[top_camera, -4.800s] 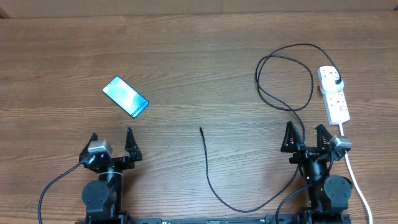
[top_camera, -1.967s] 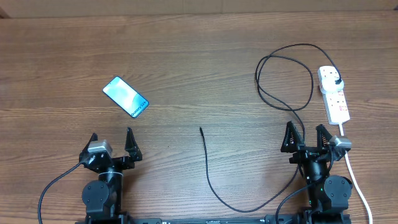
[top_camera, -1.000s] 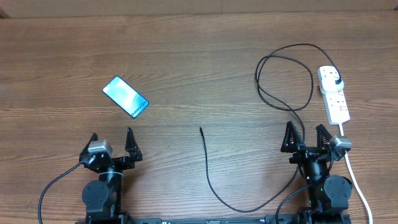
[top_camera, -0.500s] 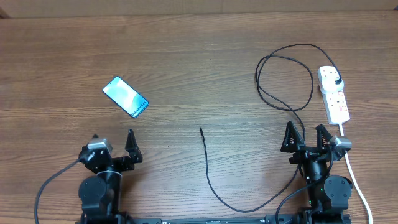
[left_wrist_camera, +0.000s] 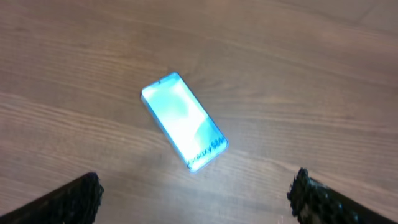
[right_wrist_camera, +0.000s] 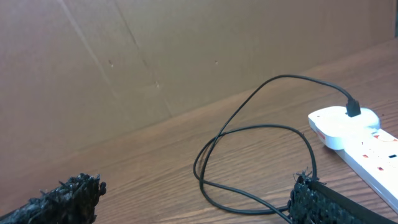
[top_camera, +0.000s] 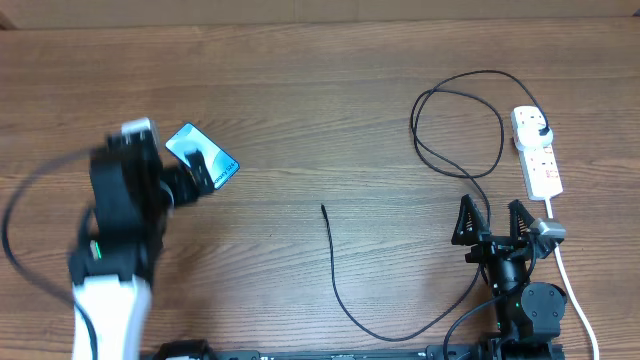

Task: Plug charger to phone and switch on socket
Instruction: 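Move the left gripper over the phone and lower onto it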

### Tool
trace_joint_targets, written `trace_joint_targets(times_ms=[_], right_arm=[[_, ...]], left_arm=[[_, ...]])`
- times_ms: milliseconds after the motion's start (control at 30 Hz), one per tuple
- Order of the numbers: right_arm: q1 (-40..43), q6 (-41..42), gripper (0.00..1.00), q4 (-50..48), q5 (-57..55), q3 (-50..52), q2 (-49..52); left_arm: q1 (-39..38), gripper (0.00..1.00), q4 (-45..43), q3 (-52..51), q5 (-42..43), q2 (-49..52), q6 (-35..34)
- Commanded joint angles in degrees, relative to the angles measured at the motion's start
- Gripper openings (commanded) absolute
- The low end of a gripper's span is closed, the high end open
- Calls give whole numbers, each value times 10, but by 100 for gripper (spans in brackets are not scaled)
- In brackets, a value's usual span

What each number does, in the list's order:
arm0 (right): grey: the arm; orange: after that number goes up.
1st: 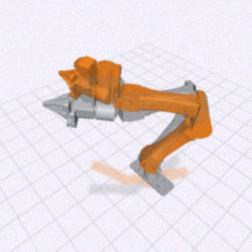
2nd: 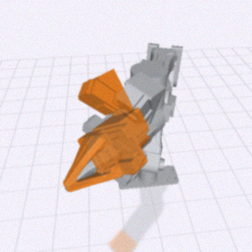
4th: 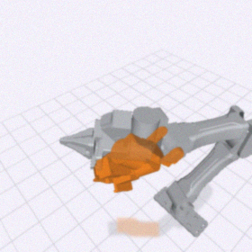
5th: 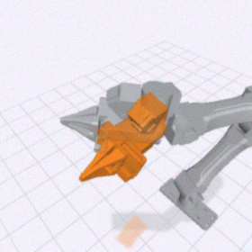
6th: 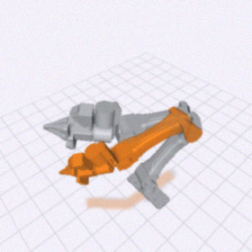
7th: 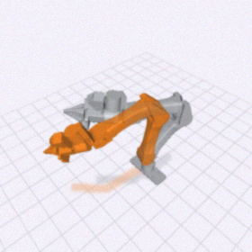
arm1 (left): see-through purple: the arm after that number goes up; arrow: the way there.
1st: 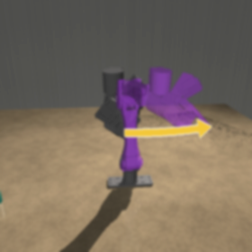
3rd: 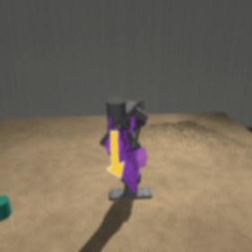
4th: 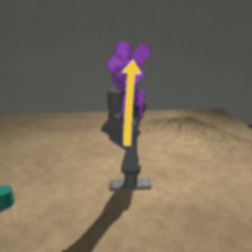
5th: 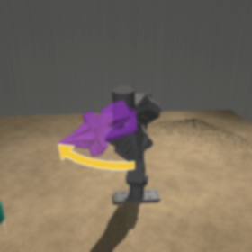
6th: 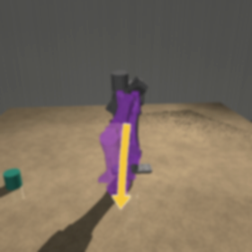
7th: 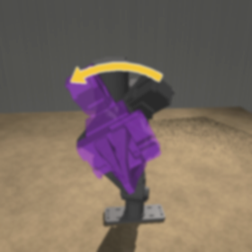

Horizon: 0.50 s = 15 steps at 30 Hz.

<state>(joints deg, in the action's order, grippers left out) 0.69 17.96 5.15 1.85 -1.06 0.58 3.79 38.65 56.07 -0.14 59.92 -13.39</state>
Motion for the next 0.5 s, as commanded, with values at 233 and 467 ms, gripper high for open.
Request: trace_joint_targets(times_ms=[233, 467], right_arm=[[-3, -3, 100, -3, -7, 6, -4], [-3, -3, 100, -3, -7, 6, -4]], left_arm=[[3, 100, 145, 274, 110, 288, 29], [3, 100, 145, 274, 52, 384, -119]])
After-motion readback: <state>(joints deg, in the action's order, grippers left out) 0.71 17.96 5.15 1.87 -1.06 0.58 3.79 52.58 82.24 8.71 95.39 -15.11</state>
